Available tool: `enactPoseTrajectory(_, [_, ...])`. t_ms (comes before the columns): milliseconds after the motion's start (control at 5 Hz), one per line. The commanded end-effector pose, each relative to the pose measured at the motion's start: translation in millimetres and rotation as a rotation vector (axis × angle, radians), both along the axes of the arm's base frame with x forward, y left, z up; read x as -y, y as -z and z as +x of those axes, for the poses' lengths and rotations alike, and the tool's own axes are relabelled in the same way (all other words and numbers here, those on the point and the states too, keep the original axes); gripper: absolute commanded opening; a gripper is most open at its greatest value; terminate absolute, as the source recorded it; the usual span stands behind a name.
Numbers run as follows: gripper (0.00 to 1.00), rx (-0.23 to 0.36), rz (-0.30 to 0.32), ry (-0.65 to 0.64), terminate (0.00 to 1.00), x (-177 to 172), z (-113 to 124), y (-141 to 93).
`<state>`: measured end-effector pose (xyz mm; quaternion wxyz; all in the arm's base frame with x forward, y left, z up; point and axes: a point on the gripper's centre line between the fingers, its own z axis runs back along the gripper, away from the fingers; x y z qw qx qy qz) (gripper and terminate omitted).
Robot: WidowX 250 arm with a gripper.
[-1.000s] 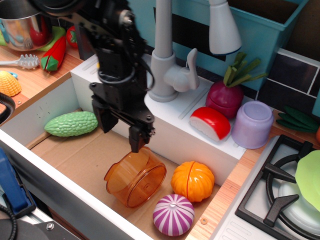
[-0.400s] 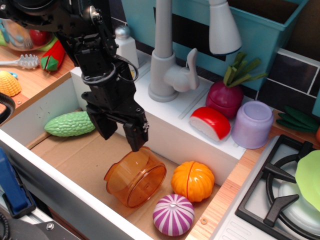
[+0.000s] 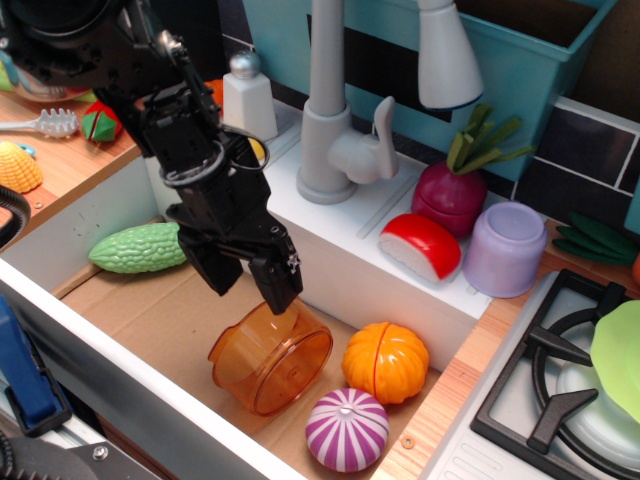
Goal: Flip orange pot upright in sink
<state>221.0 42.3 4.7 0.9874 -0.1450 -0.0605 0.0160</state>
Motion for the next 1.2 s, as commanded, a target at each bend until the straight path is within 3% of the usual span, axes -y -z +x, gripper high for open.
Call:
enactPoseTrajectory(0, [1.0,0.036,-0.045,-0.004,0.0,-1,1,2])
enactPoseTrajectory(600, [1.0,0.058,-0.126,-0.024,0.0,5,-1,12])
enactPoseTrajectory(1000, [1.0,0.065,-0.149,-0.052,0.0,15,2,13])
